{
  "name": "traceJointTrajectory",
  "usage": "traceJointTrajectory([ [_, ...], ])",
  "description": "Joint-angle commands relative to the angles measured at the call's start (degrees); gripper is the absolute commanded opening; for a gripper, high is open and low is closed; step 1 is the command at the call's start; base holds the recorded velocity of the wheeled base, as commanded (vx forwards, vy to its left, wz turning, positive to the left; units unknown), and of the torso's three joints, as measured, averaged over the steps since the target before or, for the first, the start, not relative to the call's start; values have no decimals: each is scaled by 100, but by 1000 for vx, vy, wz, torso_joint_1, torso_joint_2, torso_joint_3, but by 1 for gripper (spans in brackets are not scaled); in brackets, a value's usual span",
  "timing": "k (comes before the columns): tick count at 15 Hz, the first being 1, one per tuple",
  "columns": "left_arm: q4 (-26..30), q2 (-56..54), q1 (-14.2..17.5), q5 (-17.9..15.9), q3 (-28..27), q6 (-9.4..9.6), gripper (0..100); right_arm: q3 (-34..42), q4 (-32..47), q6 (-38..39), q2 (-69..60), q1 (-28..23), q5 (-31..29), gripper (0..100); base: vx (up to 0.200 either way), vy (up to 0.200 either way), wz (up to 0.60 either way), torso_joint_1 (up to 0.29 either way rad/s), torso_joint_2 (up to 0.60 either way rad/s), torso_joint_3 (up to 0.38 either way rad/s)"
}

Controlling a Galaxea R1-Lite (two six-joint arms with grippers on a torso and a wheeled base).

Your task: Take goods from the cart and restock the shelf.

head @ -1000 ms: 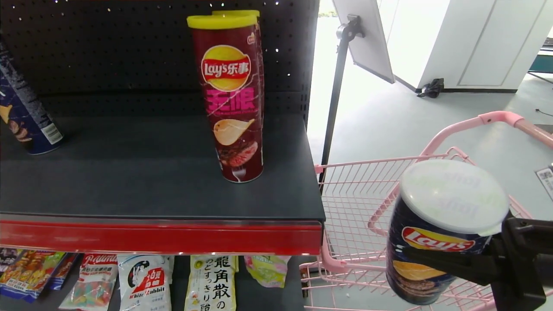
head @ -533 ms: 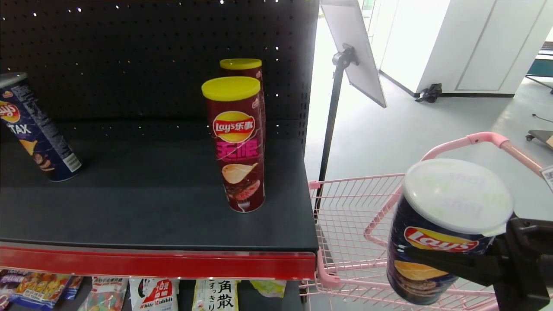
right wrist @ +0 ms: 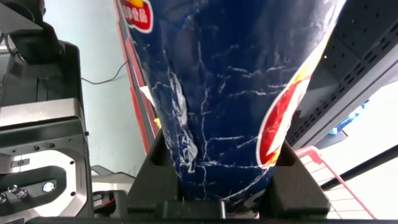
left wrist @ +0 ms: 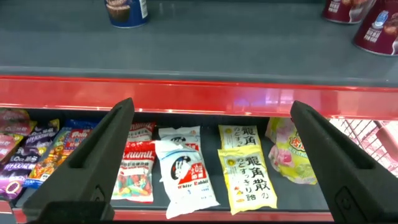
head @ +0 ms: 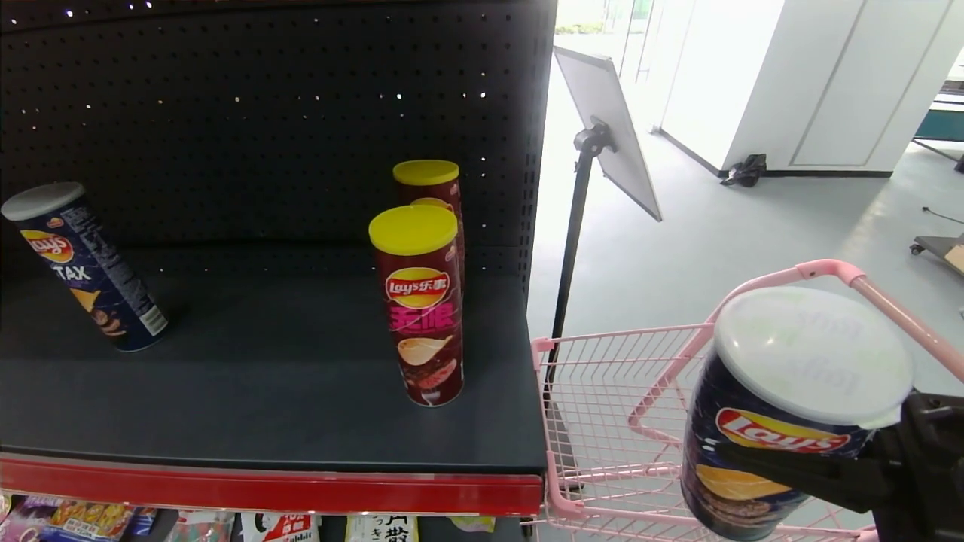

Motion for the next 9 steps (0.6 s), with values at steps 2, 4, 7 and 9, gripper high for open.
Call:
traceJointTrajectory([
  [2,2,8,1,1,1,-2,100,-18,-3,-6,-36,-2,-41,0,0,0,0,13,-28,-18],
  [4,2,8,1,1,1,-2,100,-18,-12,-23,-45,7,-120,0,0,0,0,0,0,0],
  [7,2,8,1,1,1,-2,100,8,-12,-23,-115,16,-181,0,0,0,0,0,0,0],
  [9,2,8,1,1,1,-2,100,149,-12,-15,-265,-2,-331,0,0,0,0,0,0,0],
])
